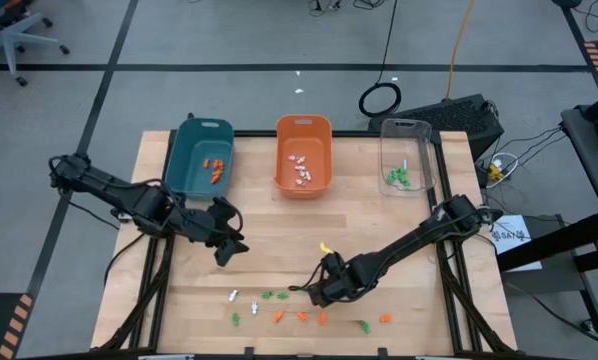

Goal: Sort Halloween decoration
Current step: Put the orange skeleton toy into the blue bin

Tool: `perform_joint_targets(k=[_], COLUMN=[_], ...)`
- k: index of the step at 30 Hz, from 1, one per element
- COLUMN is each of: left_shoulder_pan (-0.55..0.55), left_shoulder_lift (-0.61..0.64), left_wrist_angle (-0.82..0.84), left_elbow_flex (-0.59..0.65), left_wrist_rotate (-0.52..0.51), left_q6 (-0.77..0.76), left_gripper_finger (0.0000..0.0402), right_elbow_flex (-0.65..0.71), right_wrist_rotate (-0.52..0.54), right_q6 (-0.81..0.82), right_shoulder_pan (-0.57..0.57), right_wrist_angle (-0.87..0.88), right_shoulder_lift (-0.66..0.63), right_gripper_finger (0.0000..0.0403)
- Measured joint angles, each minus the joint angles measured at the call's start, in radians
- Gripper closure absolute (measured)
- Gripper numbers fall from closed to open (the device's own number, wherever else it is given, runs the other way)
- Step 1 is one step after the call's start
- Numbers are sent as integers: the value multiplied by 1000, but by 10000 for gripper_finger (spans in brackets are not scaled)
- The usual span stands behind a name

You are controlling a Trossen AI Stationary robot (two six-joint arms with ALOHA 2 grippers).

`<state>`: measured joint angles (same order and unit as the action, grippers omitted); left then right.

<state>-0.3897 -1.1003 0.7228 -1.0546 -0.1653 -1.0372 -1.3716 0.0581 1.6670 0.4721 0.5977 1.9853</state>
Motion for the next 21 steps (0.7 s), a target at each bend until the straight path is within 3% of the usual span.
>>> perform_joint_targets(k=[9, 21], left_shoulder_pan=[0, 17], left_shoulder_lift=[0, 0], left_wrist_angle=[3, 4], left_elbow_flex=[0, 0], left_wrist_rotate=[-29, -53], left_q6=[21, 112], left_gripper_finger=[190, 190], right_elbow_flex=[0, 0], right_wrist_rotate=[31, -23], right_q6=[-36, -116], right_shoulder_pan=[-1, -7], right_wrist_angle=[1, 20], right_shoulder_lift=[11, 12], right_gripper_finger=[242, 390])
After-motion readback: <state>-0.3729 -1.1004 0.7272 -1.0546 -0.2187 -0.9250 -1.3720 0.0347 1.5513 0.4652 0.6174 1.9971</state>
